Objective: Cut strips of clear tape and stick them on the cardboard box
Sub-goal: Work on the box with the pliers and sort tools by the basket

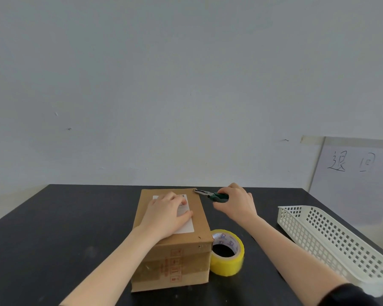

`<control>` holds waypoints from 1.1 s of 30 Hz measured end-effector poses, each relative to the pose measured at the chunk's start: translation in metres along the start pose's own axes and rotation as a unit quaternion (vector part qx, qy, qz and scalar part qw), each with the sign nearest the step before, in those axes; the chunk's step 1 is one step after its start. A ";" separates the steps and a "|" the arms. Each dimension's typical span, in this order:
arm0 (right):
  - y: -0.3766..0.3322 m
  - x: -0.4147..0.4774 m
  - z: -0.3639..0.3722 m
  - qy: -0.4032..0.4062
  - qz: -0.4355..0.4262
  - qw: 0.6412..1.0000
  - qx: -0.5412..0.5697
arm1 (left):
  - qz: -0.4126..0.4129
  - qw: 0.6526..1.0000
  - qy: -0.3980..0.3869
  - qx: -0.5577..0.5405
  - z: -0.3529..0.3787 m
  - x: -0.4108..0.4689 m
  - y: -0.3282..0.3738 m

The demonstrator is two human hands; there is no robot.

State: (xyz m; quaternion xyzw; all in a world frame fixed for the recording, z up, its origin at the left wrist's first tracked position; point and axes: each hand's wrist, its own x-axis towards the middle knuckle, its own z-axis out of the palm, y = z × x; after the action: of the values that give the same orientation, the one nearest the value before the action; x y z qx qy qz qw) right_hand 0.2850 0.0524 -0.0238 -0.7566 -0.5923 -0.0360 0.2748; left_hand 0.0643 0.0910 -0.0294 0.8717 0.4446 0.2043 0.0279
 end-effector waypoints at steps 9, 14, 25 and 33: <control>-0.003 -0.013 0.014 0.030 0.043 0.998 0.042 | -0.001 1.000 0.002 -0.003 0.000 -0.001 0.002; -0.004 -0.021 0.027 0.043 0.065 0.992 0.101 | 0.001 1.000 0.004 -0.001 0.000 -0.002 0.001; -0.001 -0.023 0.038 0.073 0.070 0.990 0.096 | -0.001 1.000 0.007 0.003 0.001 -0.001 0.001; 0.003 -0.020 0.031 0.064 0.057 0.994 0.066 | 0.001 1.000 0.002 0.003 0.000 -0.001 0.001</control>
State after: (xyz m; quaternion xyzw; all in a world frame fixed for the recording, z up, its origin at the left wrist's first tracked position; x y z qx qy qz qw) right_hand 0.2731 0.0484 -0.0590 -0.7655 -0.5306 -0.0297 0.3628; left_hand 0.0649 0.0898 -0.0297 0.8716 0.4445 0.2053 0.0245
